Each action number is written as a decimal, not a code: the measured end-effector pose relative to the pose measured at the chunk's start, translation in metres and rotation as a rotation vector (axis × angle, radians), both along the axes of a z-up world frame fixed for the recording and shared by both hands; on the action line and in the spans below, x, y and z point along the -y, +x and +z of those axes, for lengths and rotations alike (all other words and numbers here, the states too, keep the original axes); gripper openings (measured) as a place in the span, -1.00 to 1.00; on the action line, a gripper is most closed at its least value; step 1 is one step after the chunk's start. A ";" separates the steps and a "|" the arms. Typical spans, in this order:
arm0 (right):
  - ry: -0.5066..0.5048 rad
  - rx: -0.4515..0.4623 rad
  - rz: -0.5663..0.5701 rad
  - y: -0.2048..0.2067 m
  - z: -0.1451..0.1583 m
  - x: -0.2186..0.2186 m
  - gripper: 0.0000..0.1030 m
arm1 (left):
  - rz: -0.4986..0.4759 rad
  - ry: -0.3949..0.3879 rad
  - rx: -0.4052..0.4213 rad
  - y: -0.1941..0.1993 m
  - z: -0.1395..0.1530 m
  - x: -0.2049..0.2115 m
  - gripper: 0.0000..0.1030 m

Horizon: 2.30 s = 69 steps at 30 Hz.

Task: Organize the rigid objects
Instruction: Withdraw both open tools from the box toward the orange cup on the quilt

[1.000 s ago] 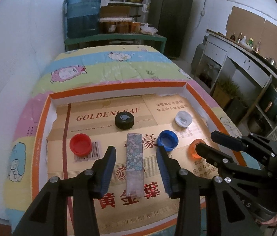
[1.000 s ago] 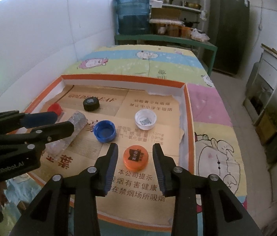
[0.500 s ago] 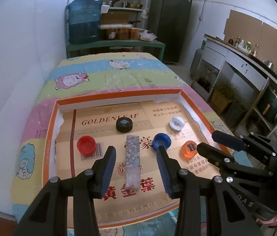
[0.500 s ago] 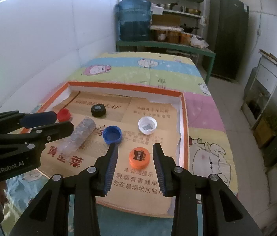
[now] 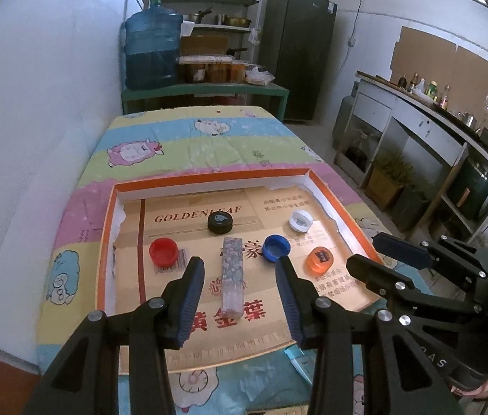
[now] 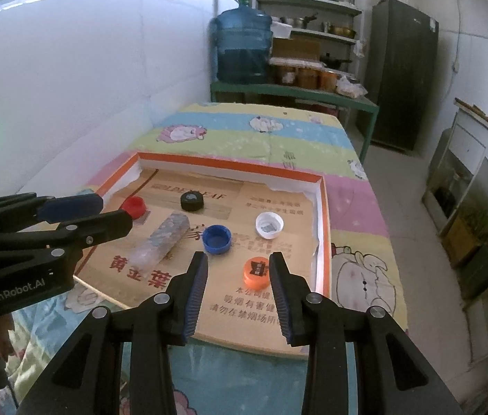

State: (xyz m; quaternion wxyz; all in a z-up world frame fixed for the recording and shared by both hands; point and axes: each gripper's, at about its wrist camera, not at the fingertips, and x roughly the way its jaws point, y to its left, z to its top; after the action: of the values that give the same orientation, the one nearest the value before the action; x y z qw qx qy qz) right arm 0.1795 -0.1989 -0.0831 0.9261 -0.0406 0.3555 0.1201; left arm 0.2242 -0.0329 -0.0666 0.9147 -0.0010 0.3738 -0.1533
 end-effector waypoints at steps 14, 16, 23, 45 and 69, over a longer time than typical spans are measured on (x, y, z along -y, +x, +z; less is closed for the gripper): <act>0.002 0.030 0.011 -0.048 0.019 -0.008 -0.27 | 0.015 -0.029 0.035 -0.042 0.017 -0.016 -0.17; 0.002 0.030 0.012 -0.055 0.019 -0.008 -0.27 | 0.016 -0.032 0.037 -0.047 0.017 -0.019 -0.17; 0.001 0.023 0.016 -0.079 0.018 -0.013 -0.27 | 0.015 -0.040 0.041 -0.067 0.017 -0.026 -0.17; -0.011 -0.040 0.053 -0.158 -0.008 -0.031 0.07 | 0.010 -0.057 0.033 -0.132 -0.003 -0.046 0.15; -0.024 -0.107 0.183 -0.205 -0.058 -0.069 0.07 | -0.079 -0.035 -0.005 -0.177 -0.036 -0.046 0.23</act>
State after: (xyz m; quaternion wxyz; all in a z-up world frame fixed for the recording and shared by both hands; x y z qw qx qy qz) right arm -0.0258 -0.1297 -0.1416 0.8905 -0.0774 0.4004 0.2018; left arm 0.0475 0.0135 -0.1028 0.9069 -0.0025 0.3731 -0.1956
